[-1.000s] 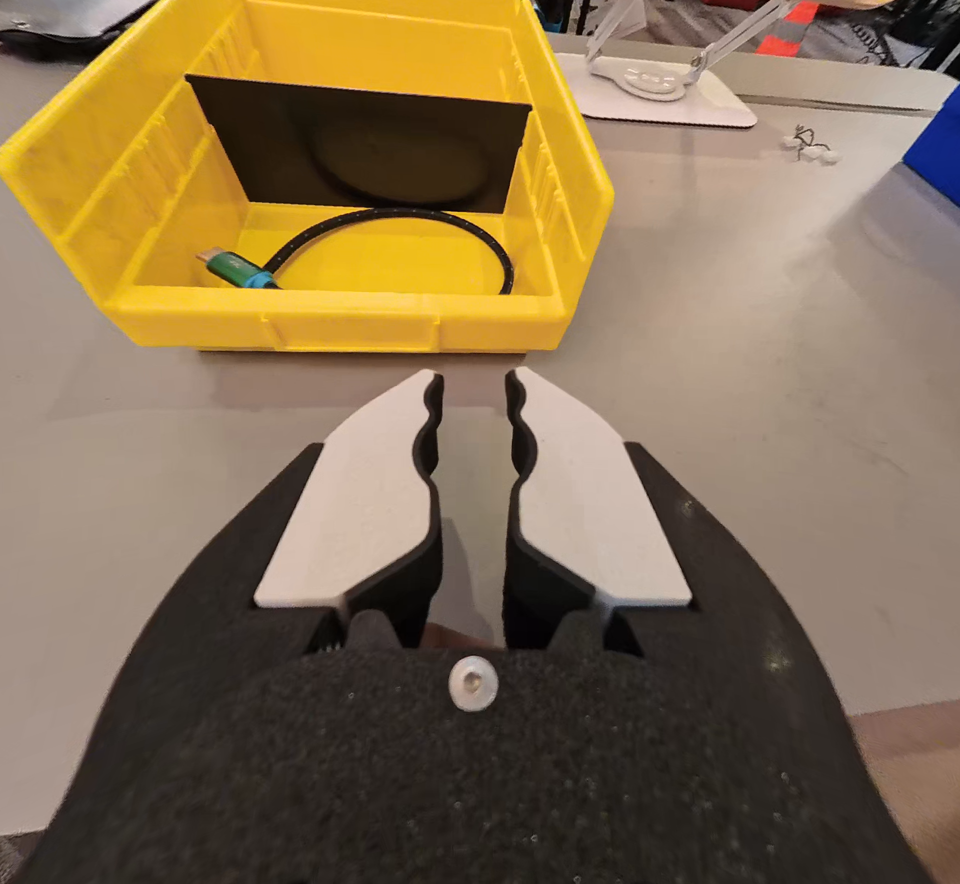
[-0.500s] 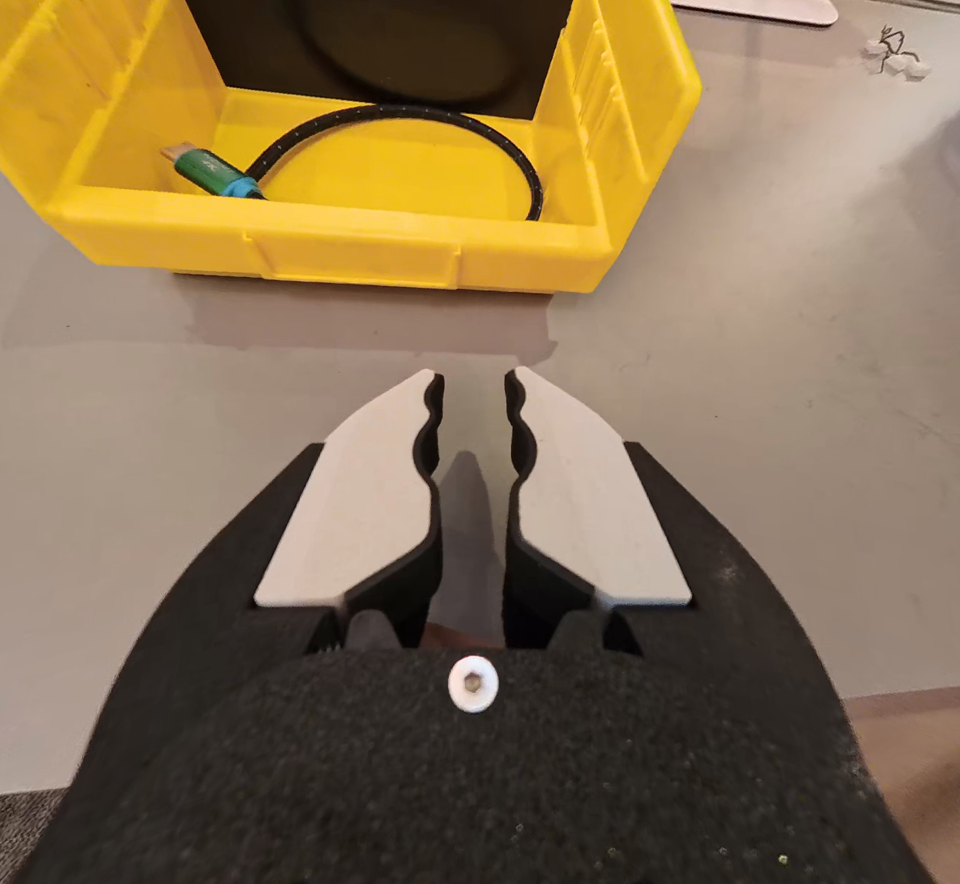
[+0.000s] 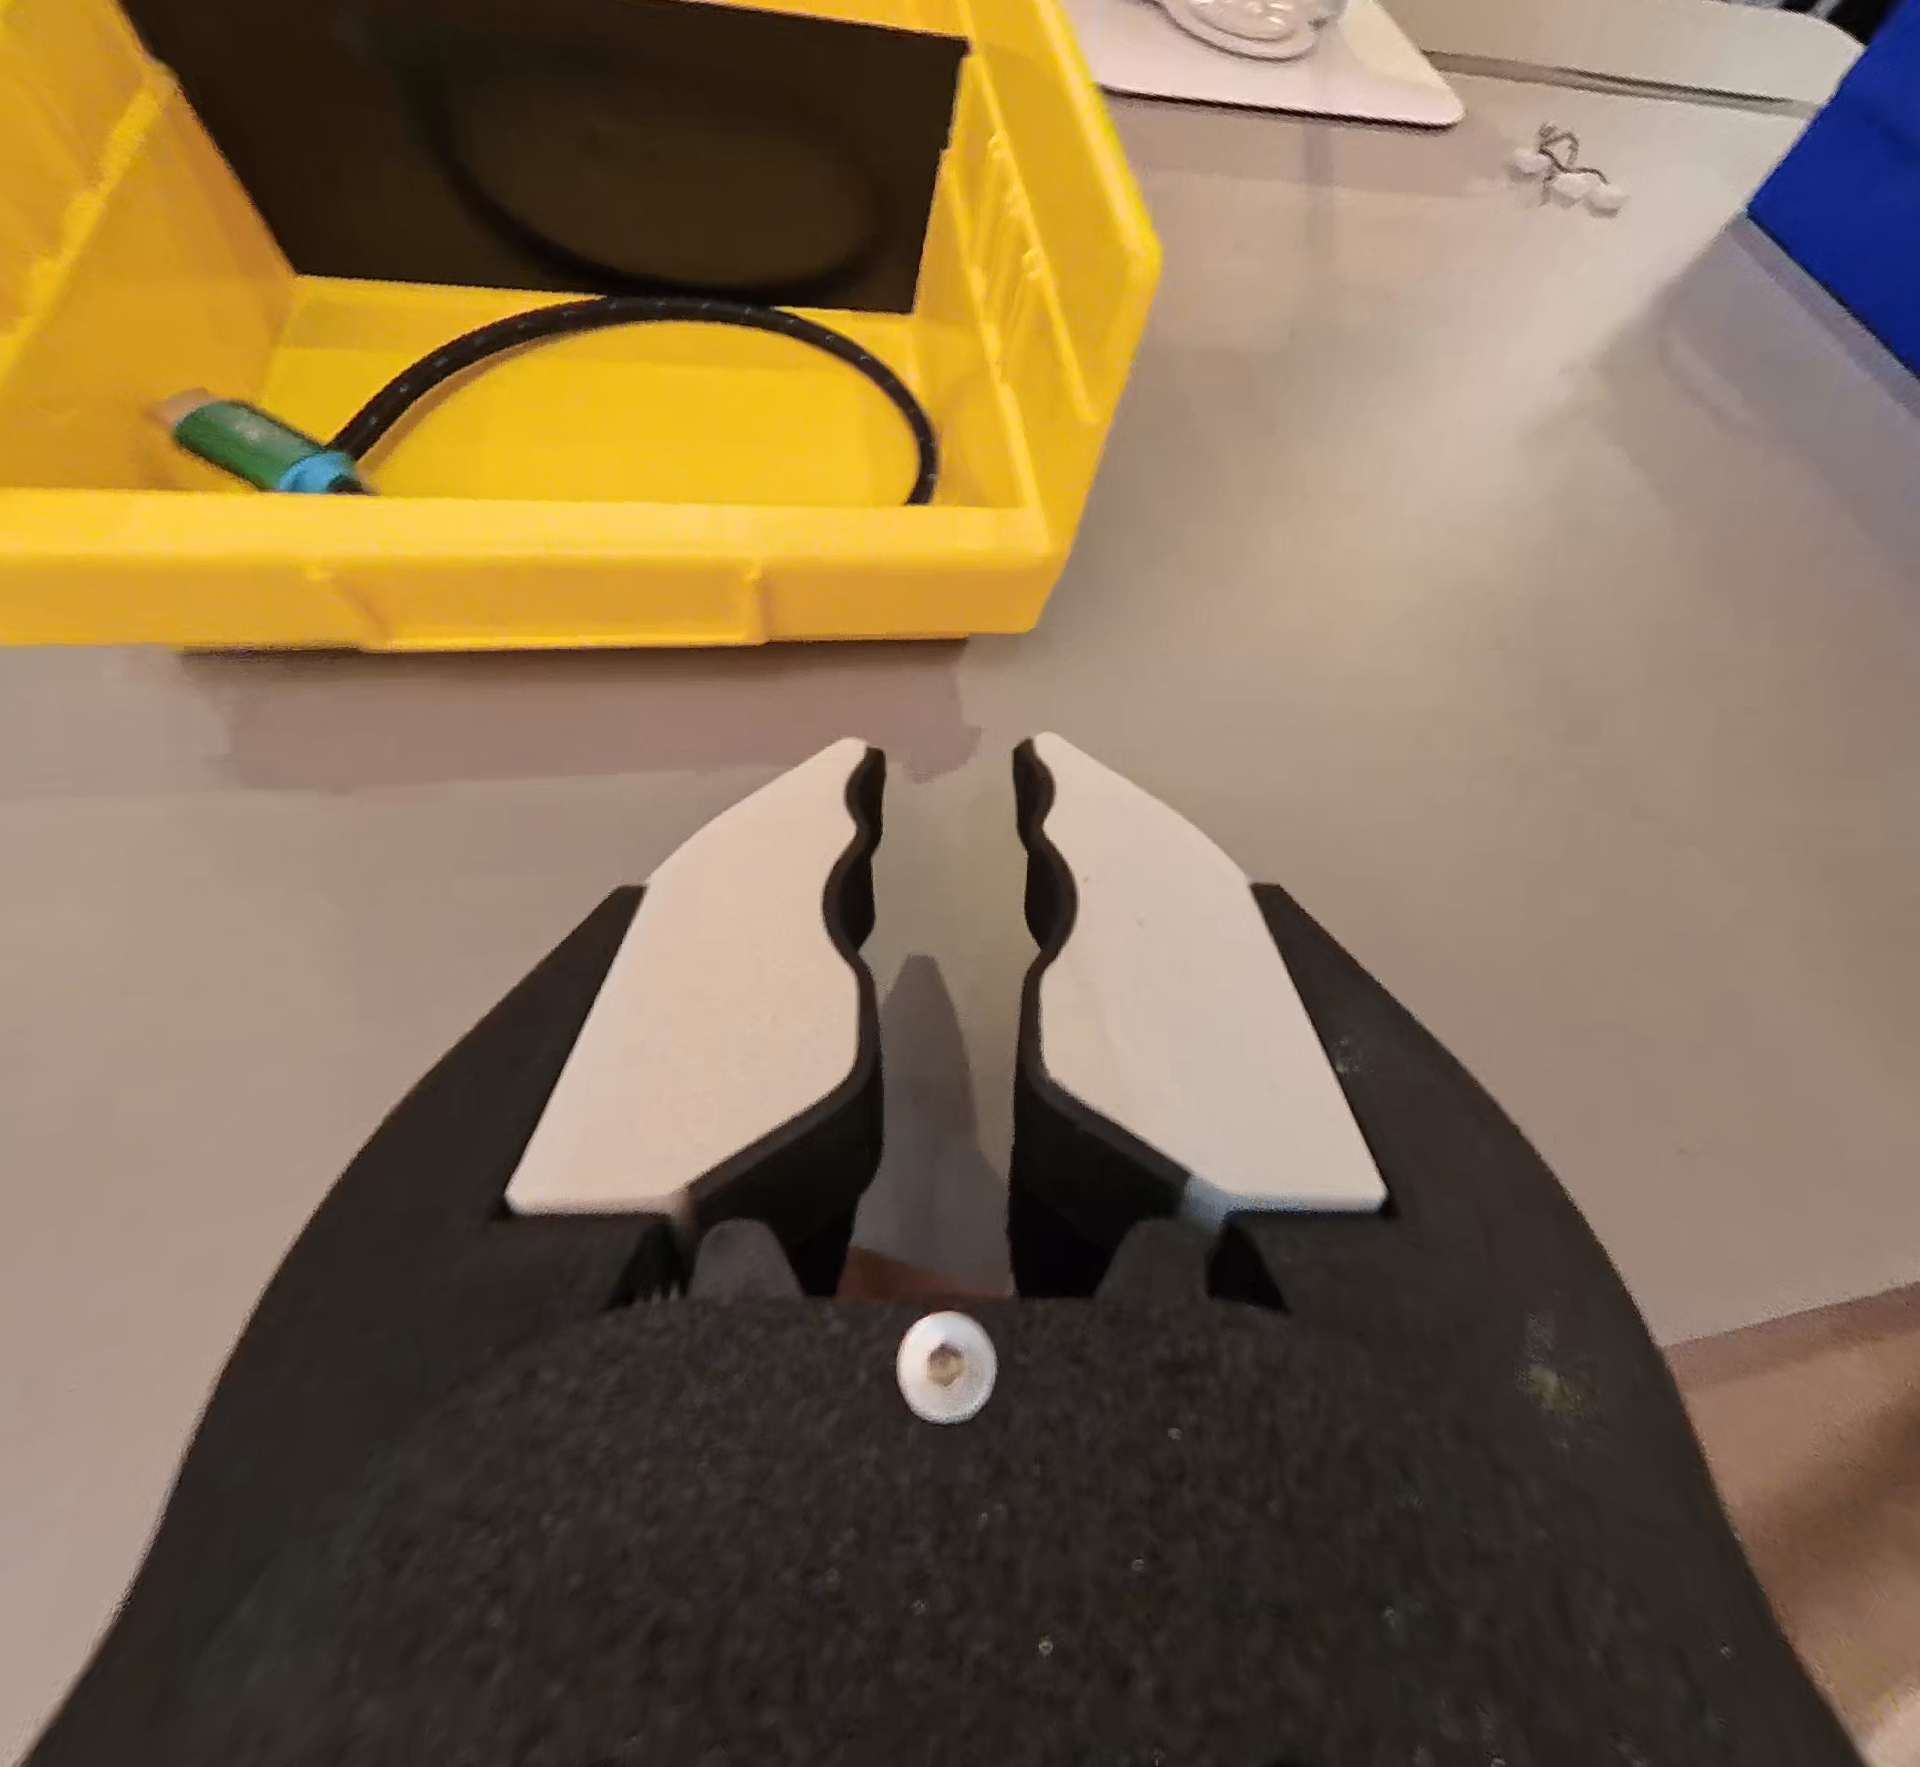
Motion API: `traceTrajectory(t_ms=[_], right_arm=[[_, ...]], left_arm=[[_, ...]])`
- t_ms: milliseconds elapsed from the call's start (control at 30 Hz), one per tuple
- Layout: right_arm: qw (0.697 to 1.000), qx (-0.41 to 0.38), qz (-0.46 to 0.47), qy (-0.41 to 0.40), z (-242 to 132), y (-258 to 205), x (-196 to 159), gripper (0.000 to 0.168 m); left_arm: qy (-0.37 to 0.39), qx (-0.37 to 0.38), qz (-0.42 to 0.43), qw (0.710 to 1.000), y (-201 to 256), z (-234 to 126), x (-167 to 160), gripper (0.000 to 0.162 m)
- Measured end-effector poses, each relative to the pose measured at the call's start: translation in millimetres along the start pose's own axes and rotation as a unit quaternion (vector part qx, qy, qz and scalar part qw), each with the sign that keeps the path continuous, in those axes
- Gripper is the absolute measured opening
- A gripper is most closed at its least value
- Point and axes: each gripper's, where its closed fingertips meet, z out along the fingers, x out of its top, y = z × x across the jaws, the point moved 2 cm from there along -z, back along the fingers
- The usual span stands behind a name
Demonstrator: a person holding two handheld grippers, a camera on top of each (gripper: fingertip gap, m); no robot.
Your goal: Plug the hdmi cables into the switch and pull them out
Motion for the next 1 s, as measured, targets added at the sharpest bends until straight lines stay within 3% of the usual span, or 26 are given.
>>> traceTrajectory(t_ms=[100, 167, 200, 267, 367, 433, 533, 600, 667, 733, 767, 833, 867, 1000], right_arm=[[1.0, 0.008, 0.009, -0.005, 17.2, -16.3, 6.6, 0.075], [0.999, 0.039, 0.017, 0.001, 18.7, -37.2, 7.4, 0.086], [0.998, 0.06, 0.012, 0.001, 16.0, -48.9, 7.0, 0.083], [0.995, 0.095, -0.012, -0.012, 5.4, -67.7, 4.7, 0.06], [0.996, 0.077, -0.021, 0.026, -25.9, -70.6, 22.8, 0.066], [0.997, 0.007, -0.021, 0.07, -54.0, -47.3, 42.6, 0.065], [0.989, -0.135, 0.007, 0.062, -91.7, 13.1, 39.9, 0.042], [0.982, -0.178, 0.042, 0.036, -96.0, 48.7, 18.1, 0.044], [0.973, -0.217, 0.072, -0.016, -85.2, 81.9, -12.1, 0.061], [0.955, -0.273, 0.083, -0.085, -79.2, 108.0, -39.5, 0.051], [0.959, -0.256, 0.08, -0.093, -74.3, 107.9, -44.8, 0.045], [0.966, -0.232, 0.097, -0.061, -67.9, 104.4, -41.4, 0.011], [0.966, -0.228, 0.102, -0.063, -66.2, 102.8, -41.2, 0.003], [0.965, -0.235, 0.083, -0.075, -66.0, 81.9, -30.8, 0.003]], left_arm=[[0.006, -0.02, 0.028, 0.999, 18.4, 6.8, 4.2, 0.027], [0.003, -0.065, 0.036, 0.997, 46.1, 13.9, 6.3, 0.03], [0.0, -0.089, 0.039, 0.995, 64.7, 18.3, 7.7, 0.031], [0.003, -0.152, 0.05, 0.987, 115.0, 26.4, 14.0, 0.034], [0.007, -0.258, 0.087, 0.962, 207.2, 34.8, 24.7, 0.047], [0.013, -0.279, 0.13, 0.951, 259.9, 45.4, 32.9, 0.057], [0.026, -0.268, 0.166, 0.949, 317.2, 70.5, 42.9, 0.05], [0.019, -0.265, 0.172, 0.949, 345.8, 90.7, 43.9, 0.049], [-0.007, -0.259, 0.166, 0.951, 365.8, 110.7, 38.2, 0.047], [-0.007, -0.266, 0.163, 0.95, 381.1, 125.2, 34.8, 0.045], [0.003, -0.26, 0.166, 0.951, 384.4, 132.0, 35.5, 0.033], [0.023, -0.239, 0.179, 0.954, 384.5, 141.8, 38.3, 0.025], [0.024, -0.211, 0.191, 0.958, 379.4, 145.9, 40.7, 0.02], [0.027, -0.151, 0.188, 0.97, 359.5, 136.1, 49.3, 0.01]])
